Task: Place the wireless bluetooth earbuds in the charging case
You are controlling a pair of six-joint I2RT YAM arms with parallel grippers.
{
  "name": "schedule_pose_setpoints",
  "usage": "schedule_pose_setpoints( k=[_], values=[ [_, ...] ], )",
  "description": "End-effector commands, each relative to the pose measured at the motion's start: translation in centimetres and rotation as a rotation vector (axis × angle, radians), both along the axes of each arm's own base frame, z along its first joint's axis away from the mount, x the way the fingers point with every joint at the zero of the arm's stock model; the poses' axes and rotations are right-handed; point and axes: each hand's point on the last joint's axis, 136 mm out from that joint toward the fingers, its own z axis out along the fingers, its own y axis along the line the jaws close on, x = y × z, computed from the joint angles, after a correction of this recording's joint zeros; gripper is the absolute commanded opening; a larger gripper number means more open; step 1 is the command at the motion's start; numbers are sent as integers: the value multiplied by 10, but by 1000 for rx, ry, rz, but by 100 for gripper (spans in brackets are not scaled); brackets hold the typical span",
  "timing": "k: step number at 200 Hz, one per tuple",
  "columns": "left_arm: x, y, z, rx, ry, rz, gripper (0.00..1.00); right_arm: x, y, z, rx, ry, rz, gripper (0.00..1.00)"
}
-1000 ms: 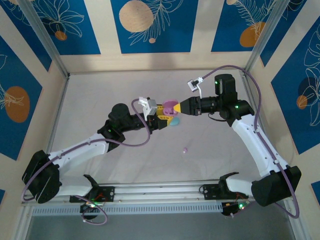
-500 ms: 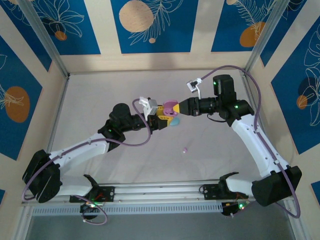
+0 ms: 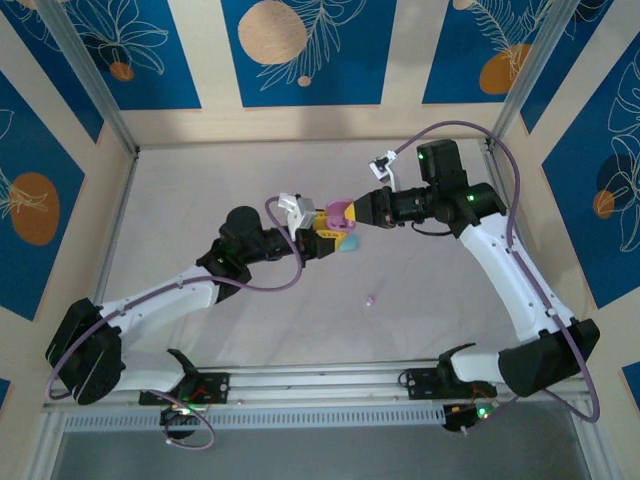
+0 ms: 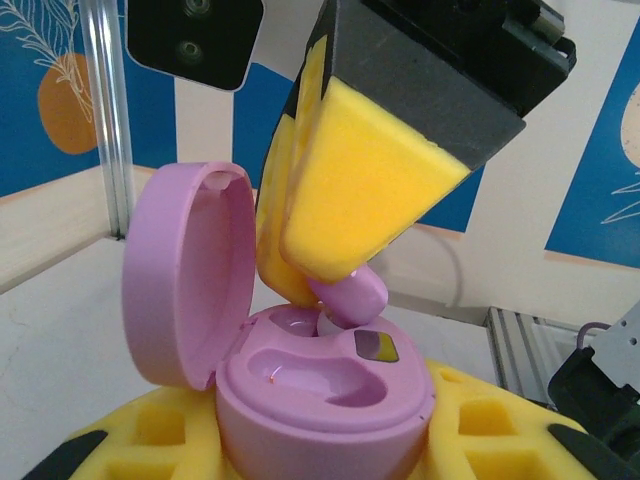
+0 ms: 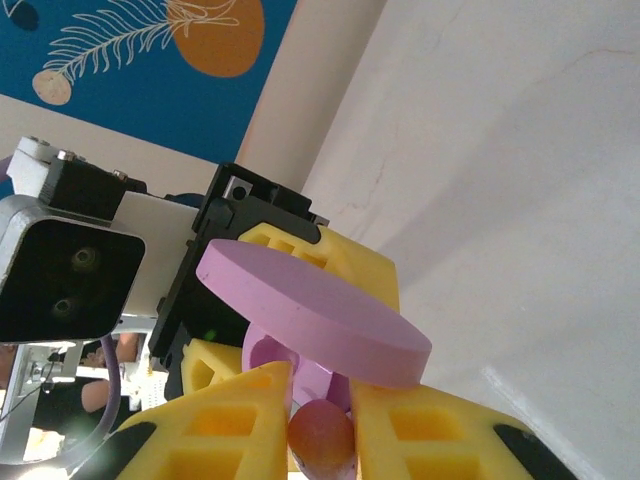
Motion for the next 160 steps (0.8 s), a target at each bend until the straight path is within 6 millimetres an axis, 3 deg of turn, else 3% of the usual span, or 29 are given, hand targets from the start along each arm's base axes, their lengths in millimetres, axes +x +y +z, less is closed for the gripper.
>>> schedule_pose_setpoints(
  k=[1,65,115,160],
  values=[
    [-18,-2,41,-92,-137,-70,30,0,-6,-18,-89,66,-27,21],
    [-22,-2,45,-100,-168,-80,29,3,-5,-22,-142,83,-44,25],
    [-21,-2,42,-104,-150,-82,29,4,2,-12,-140,38,-47,34],
    [-19,0,40,-105,-147,-61,29,4,-5,-1,-156,-3,-87,40]
  ],
)
